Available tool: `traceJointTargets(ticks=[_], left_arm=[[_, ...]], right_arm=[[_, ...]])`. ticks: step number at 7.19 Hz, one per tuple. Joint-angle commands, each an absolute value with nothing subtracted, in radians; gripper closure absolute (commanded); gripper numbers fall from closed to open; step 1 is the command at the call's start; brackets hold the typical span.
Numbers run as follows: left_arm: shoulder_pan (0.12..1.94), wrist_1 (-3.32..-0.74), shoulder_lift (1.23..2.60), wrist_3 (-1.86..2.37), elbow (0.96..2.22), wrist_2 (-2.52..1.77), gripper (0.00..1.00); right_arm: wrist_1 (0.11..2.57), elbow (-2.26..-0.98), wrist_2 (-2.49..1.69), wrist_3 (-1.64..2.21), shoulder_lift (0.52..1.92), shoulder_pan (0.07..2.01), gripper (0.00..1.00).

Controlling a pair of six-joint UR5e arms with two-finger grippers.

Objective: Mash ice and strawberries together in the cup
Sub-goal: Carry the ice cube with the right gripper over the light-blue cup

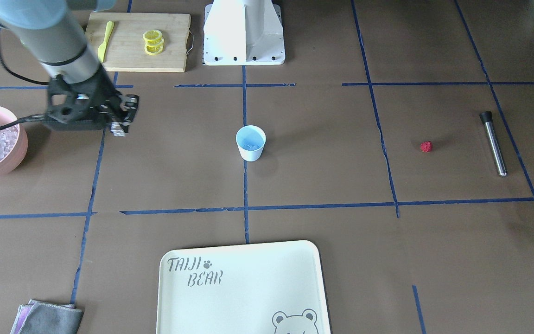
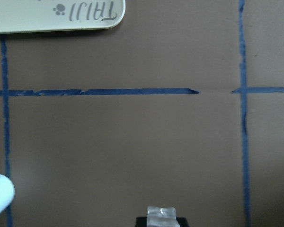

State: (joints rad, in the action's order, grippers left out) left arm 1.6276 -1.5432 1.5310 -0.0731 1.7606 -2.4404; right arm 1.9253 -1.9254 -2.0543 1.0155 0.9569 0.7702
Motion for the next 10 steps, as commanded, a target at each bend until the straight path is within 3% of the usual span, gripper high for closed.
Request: traceJointTargets(ticks=[1,3,6,10], left_arm=[[1.628,-1.543,1.529,-0.074,1.756,-2.439,0.00],[1.628,-1.543,1.528,-0.075,1.749,-2.439,0.00],[1.628,-1.543,1.528,-0.078,1.740,-2.439,0.00],[1.626,-1.543,1.529,-0.077,1.738,-2.439,0.00]], right_arm=[[1.878,-1.765,-1.938,1.242,0.760,0.606,1.00],[1.778,-1.613,-1.872,1.314,0.674,0.545,1.00],[1.760,-1.487,-1.830,1.342,0.595,0.496,0.99],[1.763,-1.482,-1.832,1.341,0.604,0.482,0.96]])
